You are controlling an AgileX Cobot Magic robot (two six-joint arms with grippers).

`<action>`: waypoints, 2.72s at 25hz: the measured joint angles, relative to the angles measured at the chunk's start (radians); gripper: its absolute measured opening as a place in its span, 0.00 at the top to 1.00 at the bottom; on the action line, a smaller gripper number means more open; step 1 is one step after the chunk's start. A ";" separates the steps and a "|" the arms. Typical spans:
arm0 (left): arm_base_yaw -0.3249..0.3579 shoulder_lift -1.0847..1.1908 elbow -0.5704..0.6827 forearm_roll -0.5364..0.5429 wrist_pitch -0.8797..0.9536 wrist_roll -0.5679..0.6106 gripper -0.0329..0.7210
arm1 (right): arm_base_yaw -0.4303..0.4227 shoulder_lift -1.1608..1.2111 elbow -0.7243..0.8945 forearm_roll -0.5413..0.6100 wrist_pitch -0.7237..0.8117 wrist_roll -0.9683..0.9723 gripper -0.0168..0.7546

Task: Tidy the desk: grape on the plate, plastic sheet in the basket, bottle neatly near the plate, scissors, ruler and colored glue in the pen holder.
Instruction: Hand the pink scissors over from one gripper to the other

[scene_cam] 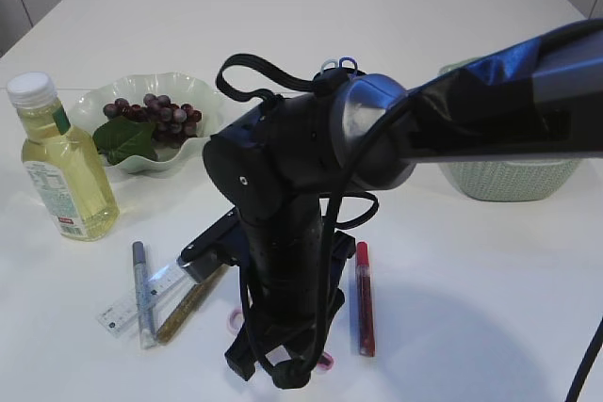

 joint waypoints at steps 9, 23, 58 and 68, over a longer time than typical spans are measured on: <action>0.000 0.000 0.000 0.000 0.000 0.000 0.57 | 0.000 0.000 0.000 0.000 0.002 -0.002 0.74; 0.000 0.000 0.000 0.000 0.000 0.000 0.57 | 0.000 0.000 0.000 0.000 0.004 -0.002 0.74; 0.000 0.000 0.000 0.000 0.000 -0.002 0.57 | 0.000 0.002 -0.079 0.000 0.073 0.004 0.74; 0.000 0.000 0.000 -0.012 0.000 -0.002 0.57 | 0.000 0.002 -0.079 0.000 0.075 0.001 0.74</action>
